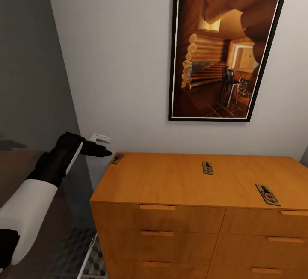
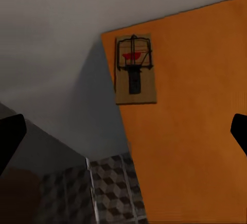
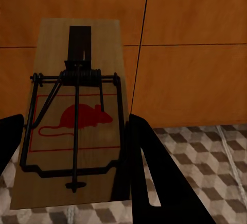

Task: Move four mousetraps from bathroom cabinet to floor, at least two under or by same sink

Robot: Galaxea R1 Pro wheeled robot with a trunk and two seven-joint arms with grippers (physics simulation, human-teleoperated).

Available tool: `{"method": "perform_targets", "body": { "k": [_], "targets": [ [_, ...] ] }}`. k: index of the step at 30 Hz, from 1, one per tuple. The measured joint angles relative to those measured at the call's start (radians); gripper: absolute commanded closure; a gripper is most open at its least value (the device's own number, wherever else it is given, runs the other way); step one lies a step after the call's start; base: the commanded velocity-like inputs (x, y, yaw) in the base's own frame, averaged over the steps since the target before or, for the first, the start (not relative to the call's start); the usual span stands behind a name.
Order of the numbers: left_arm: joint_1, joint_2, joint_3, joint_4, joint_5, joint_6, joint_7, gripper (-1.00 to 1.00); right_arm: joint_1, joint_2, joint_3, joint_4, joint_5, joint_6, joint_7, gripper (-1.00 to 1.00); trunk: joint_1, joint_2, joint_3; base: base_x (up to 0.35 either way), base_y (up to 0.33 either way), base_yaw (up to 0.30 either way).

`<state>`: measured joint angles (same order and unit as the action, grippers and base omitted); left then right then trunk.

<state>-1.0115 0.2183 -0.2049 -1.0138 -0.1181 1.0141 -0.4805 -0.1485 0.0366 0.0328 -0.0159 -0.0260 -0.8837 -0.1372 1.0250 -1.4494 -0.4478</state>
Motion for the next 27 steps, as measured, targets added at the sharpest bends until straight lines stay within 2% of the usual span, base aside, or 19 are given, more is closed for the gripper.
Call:
{"method": "perform_targets", "body": {
  "k": [8, 27],
  "targets": [
    [0.000, 0.002, -0.015, 0.004, 0.000, 0.000, 0.000, -1.00, 0.000, 0.000, 0.000, 0.000, 0.000, -0.001, 0.000, 1.00, 0.000, 0.000, 0.000, 0.000, 0.000, 0.000],
    [0.000, 0.002, -0.019, 0.005, 0.000, 0.000, 0.000, -1.00, 0.000, 0.000, 0.000, 0.000, 0.000, -0.002, 0.000, 1.00, 0.000, 0.000, -0.014, 0.000, 0.000, 0.000]
  ]
}}
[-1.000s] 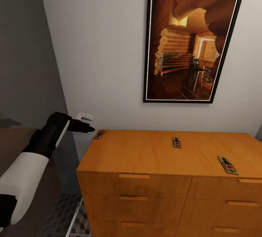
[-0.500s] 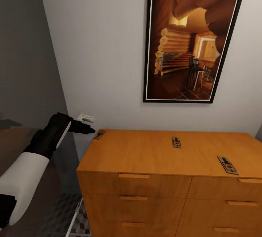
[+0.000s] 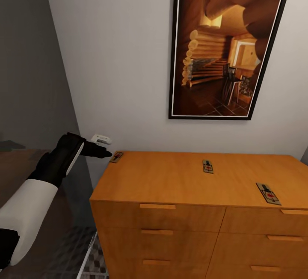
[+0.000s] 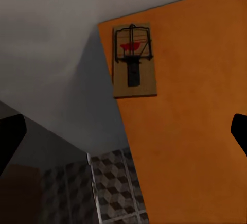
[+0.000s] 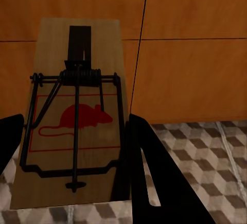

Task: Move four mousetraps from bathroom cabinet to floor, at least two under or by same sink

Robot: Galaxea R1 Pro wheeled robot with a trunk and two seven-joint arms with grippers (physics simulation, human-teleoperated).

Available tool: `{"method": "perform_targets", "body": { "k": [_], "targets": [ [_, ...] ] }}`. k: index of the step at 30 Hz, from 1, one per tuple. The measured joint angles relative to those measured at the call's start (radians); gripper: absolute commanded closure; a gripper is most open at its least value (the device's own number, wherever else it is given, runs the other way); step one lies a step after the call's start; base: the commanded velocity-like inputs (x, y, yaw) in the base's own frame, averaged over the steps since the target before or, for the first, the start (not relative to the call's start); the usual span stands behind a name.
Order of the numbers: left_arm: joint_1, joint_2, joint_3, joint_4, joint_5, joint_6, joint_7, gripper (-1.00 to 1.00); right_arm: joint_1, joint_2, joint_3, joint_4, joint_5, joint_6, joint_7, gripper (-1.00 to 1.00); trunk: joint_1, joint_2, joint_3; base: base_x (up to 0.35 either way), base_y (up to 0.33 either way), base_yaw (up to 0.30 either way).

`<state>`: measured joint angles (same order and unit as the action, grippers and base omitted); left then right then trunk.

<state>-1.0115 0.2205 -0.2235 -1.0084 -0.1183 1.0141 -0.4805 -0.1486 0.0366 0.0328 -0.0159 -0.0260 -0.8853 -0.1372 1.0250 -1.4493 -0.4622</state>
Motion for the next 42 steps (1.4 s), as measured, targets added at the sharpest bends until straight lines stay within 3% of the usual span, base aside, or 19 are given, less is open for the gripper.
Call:
{"method": "perform_targets", "body": {
  "k": [15, 28, 42],
  "targets": [
    [0.000, 0.001, -0.005, 0.000, 0.000, 0.000, 0.000, -1.00, 0.000, 0.000, 0.000, 0.000, 0.000, -0.001, 0.000, 1.00, 0.000, 0.000, -0.014, 0.000, 0.000, 0.000],
    [0.000, 0.017, -0.010, 0.000, 0.000, 0.000, 0.000, -1.00, 0.000, -0.002, 0.000, 0.000, 0.000, -0.002, 0.000, 1.00, 0.000, 0.000, -0.027, 0.000, 0.000, 0.000],
    [0.000, 0.018, -0.012, 0.000, 0.000, 0.000, 0.000, -1.00, 0.000, -0.007, 0.000, 0.000, 0.000, -0.013, 0.001, 1.00, 0.000, 0.000, -0.029, 0.000, 0.000, 0.000]
  ]
}}
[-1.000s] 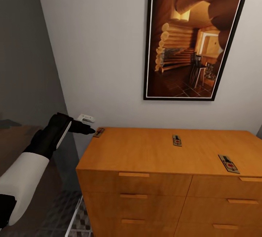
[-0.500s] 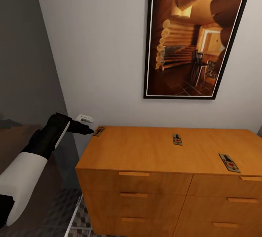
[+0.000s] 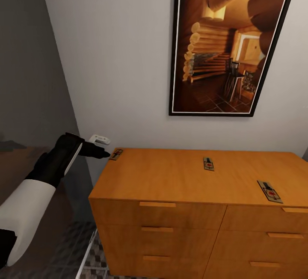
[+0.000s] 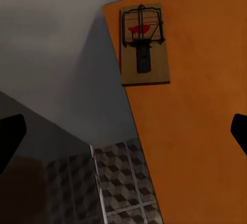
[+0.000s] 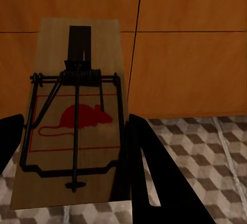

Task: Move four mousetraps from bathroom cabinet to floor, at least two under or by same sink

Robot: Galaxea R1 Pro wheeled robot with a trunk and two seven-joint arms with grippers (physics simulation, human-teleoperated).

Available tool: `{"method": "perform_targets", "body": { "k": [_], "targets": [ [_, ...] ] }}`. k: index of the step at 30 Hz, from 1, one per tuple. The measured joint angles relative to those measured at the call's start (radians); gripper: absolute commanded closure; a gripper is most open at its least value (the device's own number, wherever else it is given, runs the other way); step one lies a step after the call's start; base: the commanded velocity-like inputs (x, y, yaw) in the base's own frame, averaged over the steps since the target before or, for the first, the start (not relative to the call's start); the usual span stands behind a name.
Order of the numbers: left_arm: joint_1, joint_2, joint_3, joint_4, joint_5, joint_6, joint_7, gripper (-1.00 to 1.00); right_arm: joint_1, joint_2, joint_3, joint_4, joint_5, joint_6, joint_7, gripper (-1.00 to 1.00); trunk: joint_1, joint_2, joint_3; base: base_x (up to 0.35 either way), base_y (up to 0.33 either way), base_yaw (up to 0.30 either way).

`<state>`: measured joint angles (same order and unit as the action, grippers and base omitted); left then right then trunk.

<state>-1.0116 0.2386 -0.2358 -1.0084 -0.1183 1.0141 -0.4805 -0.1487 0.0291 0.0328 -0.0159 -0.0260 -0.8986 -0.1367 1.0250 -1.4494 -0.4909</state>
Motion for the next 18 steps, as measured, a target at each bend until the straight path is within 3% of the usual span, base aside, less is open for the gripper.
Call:
{"method": "perform_targets", "body": {
  "k": [18],
  "targets": [
    [0.000, 0.000, -0.002, 0.000, 0.000, 0.000, 0.000, -1.00, 0.000, 0.001, 0.000, 0.001, 0.000, 0.001, 0.001, 1.00, 0.000, 0.000, 0.000, 0.040, -0.034, 0.000]
  ]
}}
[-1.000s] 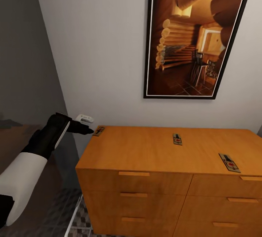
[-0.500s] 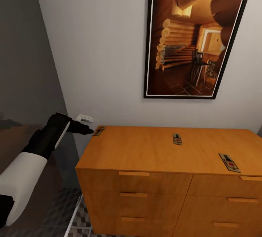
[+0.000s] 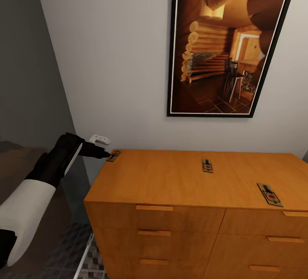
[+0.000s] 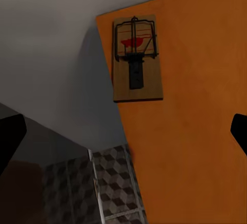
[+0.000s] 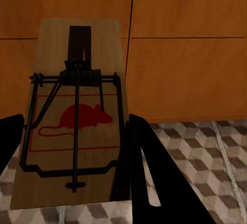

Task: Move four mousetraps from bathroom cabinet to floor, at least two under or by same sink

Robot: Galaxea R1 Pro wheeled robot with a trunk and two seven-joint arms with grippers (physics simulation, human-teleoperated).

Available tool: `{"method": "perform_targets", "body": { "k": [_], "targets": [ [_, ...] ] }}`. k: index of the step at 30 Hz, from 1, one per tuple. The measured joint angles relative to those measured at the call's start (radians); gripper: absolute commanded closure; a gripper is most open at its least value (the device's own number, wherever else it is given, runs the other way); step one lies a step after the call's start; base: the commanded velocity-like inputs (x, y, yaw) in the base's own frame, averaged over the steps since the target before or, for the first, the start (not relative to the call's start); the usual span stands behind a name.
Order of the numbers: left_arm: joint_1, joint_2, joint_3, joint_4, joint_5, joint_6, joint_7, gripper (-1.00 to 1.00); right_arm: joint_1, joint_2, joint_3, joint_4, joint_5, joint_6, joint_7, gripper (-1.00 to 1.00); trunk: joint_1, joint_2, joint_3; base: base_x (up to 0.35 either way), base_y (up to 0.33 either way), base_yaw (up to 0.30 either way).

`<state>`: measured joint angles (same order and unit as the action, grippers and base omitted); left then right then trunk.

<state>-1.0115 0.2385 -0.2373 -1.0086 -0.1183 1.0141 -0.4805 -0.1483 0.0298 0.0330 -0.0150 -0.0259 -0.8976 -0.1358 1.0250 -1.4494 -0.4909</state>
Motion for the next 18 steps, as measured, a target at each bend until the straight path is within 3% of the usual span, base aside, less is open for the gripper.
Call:
{"method": "perform_targets", "body": {
  "k": [5, 12, 18],
  "targets": [
    [0.000, 0.000, 0.000, 0.000, 0.000, 0.000, 0.000, -1.00, 0.027, 0.001, 0.000, 0.001, 0.000, -0.002, 0.000, 1.00, 0.000, 0.000, 0.000, 0.002, -0.002, 0.000],
    [0.000, 0.000, 0.000, 0.000, 0.000, 0.000, 0.000, -1.00, 0.130, 0.003, 0.000, 0.002, 0.000, -0.043, 0.003, 1.00, 0.000, 0.000, 0.000, 0.000, 0.000, 0.000],
    [0.000, 0.000, 0.000, 0.000, 0.000, 0.000, 0.000, -1.00, 0.175, 0.003, 0.000, 0.003, 0.000, -0.068, 0.066, 1.00, 0.000, 0.000, 0.000, 0.000, 0.000, 0.000]
  ]
}}
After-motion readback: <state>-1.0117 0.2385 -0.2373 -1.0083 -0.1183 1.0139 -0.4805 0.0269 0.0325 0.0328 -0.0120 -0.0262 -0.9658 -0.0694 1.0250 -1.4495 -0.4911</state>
